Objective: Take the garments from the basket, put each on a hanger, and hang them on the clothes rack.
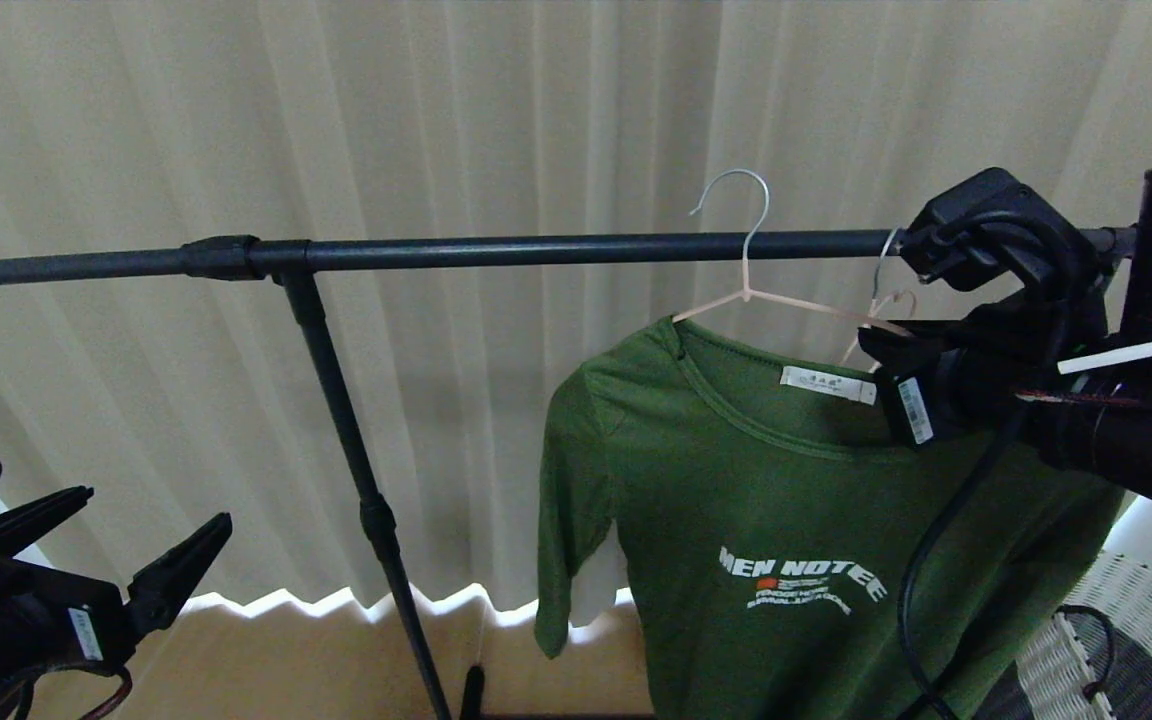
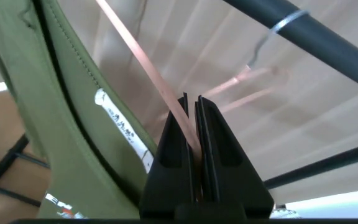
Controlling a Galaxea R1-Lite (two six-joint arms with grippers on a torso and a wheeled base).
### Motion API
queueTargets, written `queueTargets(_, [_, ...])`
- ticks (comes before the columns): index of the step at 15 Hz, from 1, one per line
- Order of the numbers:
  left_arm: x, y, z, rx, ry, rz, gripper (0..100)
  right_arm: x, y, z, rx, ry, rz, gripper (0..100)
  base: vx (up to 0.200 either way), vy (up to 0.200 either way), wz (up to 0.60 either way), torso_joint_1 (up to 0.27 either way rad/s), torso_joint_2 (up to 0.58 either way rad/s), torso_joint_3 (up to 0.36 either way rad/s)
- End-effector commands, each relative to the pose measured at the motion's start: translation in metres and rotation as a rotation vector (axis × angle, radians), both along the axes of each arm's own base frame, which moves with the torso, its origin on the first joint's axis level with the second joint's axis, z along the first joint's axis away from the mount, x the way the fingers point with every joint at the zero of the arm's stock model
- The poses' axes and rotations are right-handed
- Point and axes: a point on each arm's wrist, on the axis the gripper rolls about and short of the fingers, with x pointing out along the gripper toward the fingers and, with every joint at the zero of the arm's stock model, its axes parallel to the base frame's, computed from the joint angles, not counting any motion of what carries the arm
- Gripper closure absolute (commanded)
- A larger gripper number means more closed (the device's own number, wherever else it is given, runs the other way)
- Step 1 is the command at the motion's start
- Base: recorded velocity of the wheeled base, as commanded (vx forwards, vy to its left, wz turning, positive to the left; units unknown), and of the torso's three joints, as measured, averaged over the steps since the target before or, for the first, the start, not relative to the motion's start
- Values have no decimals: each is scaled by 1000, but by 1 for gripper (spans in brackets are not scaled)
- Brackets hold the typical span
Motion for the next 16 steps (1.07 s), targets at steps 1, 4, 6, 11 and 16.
queueTargets(1, [0,0,0,0,2,0,0,10,7,-5,-20,12,-22,100,0,0,0,0,0,0])
queueTargets(4, [0,0,0,0,2,0,0,14,10,-7,-30,18,-38,100,0,0,0,0,0,0])
queueTargets(6, [0,0,0,0,2,0,0,15,10,-7,-33,17,-43,100,0,0,0,0,0,0])
queueTargets(11, [0,0,-1,1,4,0,0,18,14,-11,-69,26,-31,100,0,0,0,0,0,0])
queueTargets(16, [0,0,-1,1,4,0,0,23,30,-12,-71,27,3,100,0,0,0,0,0,0])
